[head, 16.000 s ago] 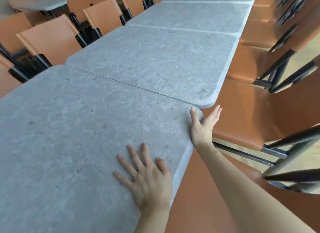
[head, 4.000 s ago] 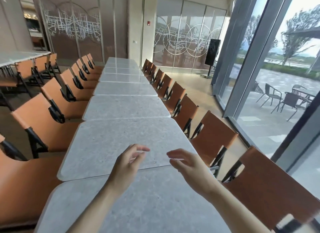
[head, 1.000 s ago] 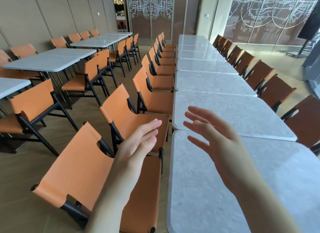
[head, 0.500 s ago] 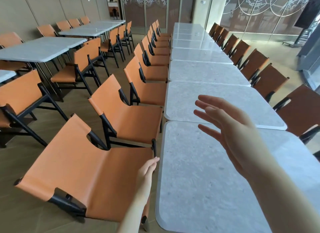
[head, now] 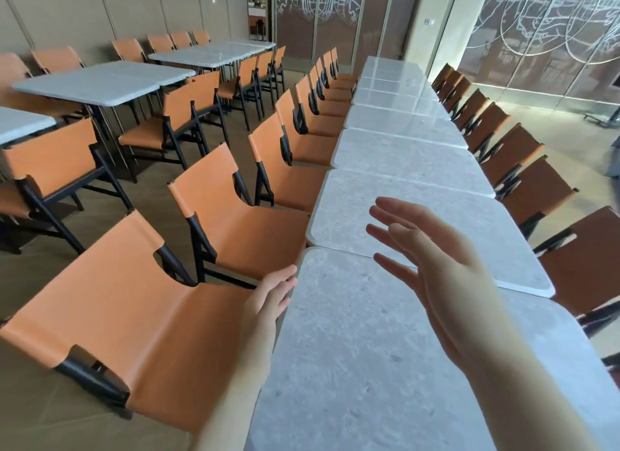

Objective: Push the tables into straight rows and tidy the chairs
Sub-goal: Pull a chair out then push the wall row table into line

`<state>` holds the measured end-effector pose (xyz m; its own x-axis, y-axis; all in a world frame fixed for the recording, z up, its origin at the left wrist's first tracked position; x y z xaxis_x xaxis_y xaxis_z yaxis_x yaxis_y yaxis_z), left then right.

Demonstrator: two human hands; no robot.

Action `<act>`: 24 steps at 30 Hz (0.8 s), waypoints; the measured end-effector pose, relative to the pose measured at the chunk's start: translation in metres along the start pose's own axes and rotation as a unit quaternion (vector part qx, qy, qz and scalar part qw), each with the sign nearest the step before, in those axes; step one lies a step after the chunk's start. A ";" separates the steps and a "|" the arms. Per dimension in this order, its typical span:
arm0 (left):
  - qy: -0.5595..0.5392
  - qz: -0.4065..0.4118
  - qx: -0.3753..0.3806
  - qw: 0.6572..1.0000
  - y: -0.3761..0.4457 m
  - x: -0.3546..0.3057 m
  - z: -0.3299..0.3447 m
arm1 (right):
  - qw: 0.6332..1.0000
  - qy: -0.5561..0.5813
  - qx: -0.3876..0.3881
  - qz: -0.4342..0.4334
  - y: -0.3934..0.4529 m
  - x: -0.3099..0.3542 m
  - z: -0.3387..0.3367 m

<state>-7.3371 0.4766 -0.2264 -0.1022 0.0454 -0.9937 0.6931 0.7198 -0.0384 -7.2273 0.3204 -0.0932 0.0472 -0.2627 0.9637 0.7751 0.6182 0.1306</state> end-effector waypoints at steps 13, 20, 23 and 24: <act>0.039 0.229 0.043 0.972 0.004 -0.162 0.000 | 0.997 -0.001 0.040 -0.060 0.018 0.049 -0.005; 0.036 0.242 0.052 0.968 -0.033 -0.177 -0.087 | 0.996 -0.009 0.045 -0.072 -0.013 0.044 0.086; 0.081 0.234 0.048 0.968 -0.037 -0.181 -0.137 | 0.996 -0.006 0.060 -0.069 -0.025 0.033 0.143; 0.091 0.237 0.047 0.966 -0.039 -0.181 -0.155 | 0.995 -0.001 0.064 -0.072 -0.028 0.029 0.163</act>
<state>-7.4563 0.5479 -0.0287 0.1241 0.4822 -0.8672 0.7532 0.5231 0.3987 -7.3505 0.4161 -0.0307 -0.0602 -0.3530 0.9337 0.6872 0.6637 0.2952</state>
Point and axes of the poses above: each hand's wrist, its own y-axis towards the middle knuckle, its own z-axis out of the palm, x = y × z, the point moved 5 cm from there along y, towards the middle knuckle, and after that the axes turned 15 degrees about y, right-handed, at the moved point
